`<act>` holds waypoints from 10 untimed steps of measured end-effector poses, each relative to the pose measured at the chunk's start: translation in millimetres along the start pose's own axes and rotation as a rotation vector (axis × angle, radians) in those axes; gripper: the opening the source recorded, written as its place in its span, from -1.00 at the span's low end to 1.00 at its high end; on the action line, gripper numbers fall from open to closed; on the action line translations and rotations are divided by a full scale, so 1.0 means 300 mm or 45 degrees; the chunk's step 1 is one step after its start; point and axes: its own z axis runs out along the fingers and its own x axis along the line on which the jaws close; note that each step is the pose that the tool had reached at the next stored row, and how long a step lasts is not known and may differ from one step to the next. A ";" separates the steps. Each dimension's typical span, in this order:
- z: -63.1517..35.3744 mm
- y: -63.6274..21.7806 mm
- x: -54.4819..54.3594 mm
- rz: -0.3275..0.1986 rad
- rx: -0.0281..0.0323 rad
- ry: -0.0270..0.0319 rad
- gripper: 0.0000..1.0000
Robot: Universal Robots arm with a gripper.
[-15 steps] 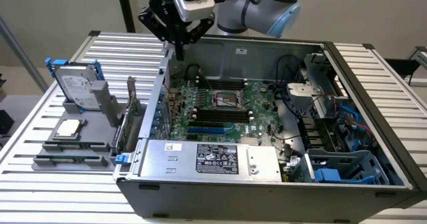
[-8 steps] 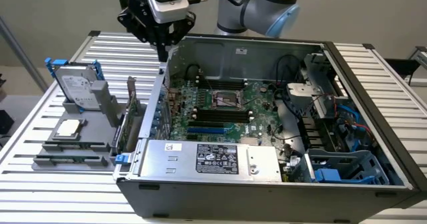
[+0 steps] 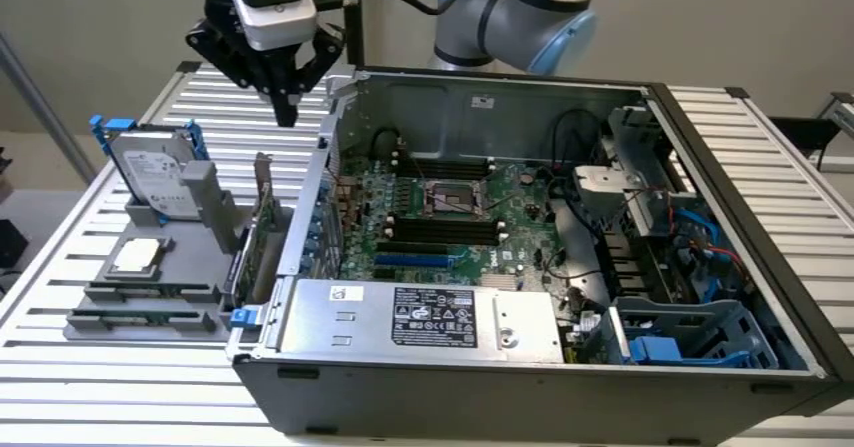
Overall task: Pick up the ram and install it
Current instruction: 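Reach for the ram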
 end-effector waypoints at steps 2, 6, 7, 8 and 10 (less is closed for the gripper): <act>-0.001 -0.008 0.029 0.000 0.0000 0.0000 -0.79; -0.002 -0.023 0.090 0.000 0.0000 0.0007 -0.79; -0.003 -0.026 0.105 0.000 0.0001 0.0010 -0.79; -0.003 -0.030 0.119 0.000 0.0000 0.0011 -0.79; -0.004 -0.037 0.149 0.000 0.0002 0.0018 -0.79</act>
